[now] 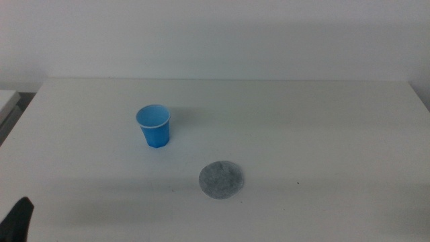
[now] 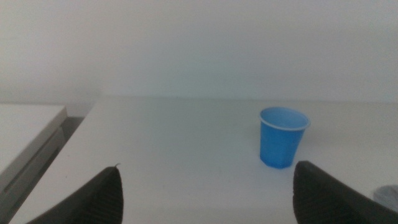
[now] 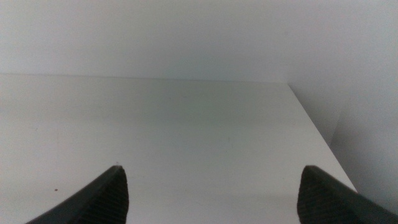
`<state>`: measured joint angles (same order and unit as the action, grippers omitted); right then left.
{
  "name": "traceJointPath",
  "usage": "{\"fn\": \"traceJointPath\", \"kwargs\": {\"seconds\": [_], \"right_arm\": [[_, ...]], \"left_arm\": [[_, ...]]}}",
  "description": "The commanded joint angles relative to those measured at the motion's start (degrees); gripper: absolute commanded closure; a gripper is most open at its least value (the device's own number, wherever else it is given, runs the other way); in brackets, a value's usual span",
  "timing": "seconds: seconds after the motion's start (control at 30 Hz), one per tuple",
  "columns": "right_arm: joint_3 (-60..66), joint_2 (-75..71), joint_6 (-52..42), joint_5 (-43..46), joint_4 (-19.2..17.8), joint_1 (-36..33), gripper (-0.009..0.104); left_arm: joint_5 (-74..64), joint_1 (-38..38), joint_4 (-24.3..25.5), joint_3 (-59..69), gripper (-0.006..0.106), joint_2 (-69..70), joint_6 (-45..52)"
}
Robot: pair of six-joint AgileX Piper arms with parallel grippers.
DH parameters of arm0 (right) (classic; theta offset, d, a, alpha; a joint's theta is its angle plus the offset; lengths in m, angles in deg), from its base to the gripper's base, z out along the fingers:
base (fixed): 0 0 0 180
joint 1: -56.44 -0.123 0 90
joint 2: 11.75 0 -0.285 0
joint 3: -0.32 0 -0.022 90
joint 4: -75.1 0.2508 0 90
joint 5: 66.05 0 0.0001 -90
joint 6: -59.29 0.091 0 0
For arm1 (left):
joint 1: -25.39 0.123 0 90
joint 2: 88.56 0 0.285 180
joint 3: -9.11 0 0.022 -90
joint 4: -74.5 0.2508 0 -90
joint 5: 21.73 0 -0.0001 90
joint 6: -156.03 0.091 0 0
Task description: Place an empty cup on a cup mat.
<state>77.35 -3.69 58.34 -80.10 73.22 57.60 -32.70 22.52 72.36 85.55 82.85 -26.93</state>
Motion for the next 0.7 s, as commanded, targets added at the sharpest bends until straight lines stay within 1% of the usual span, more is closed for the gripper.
{"fn": "traceJointPath", "kwargs": {"seconds": [0.0,0.1,0.17,0.4,0.57,0.67], "right_arm": [[0.19,-0.28,-0.23,0.38,-0.31,-0.12,0.002],[0.19,-0.28,-0.23,0.38,-0.31,-0.12,0.002],[0.19,-0.28,-0.23,0.38,-0.31,-0.12,0.002],[0.19,-0.28,-0.23,0.38,-0.31,-0.12,0.002],[0.19,-0.28,-0.23,0.38,-0.31,-0.12,0.002],[0.19,-0.28,-0.23,0.38,-0.31,-0.12,0.002]], "left_arm": [[-0.81,0.05,-0.17,-4.36,0.007,-3.58,-0.08],[-6.65,-0.06,-0.30,-14.37,0.007,-13.64,-0.08],[-13.34,-0.06,-1.22,-21.82,0.007,-20.75,-0.08],[-34.26,-0.06,-1.52,-46.67,0.007,-43.21,-0.08],[-44.03,-0.06,-5.04,-58.83,0.007,-58.49,0.18],[-44.81,-1.11,-6.97,-64.82,0.007,-67.42,4.03]]}}
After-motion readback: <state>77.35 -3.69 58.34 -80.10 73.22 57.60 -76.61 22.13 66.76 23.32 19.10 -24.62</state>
